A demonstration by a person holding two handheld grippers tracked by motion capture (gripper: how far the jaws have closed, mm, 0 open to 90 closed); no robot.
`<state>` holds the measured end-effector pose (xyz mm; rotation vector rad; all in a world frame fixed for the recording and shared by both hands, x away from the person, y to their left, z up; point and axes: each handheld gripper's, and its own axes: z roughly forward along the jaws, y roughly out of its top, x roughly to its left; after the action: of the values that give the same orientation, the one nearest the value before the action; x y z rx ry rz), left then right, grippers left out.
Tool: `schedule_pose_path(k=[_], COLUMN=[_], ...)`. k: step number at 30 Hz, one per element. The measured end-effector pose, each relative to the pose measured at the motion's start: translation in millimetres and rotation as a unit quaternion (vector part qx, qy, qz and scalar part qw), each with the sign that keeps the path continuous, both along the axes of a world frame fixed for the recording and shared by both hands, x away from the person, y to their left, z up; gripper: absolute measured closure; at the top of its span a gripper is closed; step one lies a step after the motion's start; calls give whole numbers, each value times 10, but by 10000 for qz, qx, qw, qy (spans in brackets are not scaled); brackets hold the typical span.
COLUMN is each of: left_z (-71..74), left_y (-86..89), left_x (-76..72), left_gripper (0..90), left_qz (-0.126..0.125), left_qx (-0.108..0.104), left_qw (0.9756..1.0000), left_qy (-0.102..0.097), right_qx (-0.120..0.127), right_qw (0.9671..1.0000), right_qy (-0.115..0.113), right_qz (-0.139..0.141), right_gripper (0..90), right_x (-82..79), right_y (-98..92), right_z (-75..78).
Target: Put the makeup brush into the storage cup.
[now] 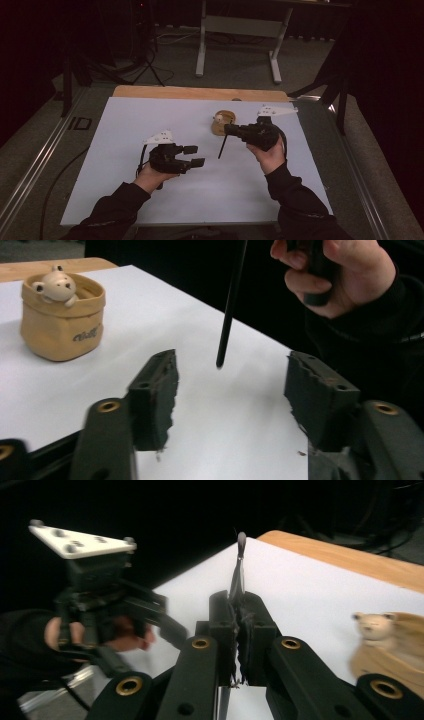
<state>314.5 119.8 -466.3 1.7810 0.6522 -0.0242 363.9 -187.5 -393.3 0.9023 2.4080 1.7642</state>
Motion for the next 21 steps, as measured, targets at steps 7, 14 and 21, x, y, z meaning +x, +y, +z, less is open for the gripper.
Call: schedule_pose_path(k=[7,14,21], left_z=[-3,-37,-103], left_y=[123,287,473], left_x=[-44,-101,-161], left_gripper=[149,12,2], left_qz=[38,400,780], left_qx=[89,264,506], left_qw=[9999,9984,9951], left_qy=[-30,-304,-350], right_qx=[-66,-214,-260], right_qw=[9996,9981,9957], right_qy=[-138,-369,-528], right_qz=[-223,-435,-722], right_gripper=[859,858,858], right_x=[50,103,206], right_y=[-136,-258,-403], right_z=[20,92,196])
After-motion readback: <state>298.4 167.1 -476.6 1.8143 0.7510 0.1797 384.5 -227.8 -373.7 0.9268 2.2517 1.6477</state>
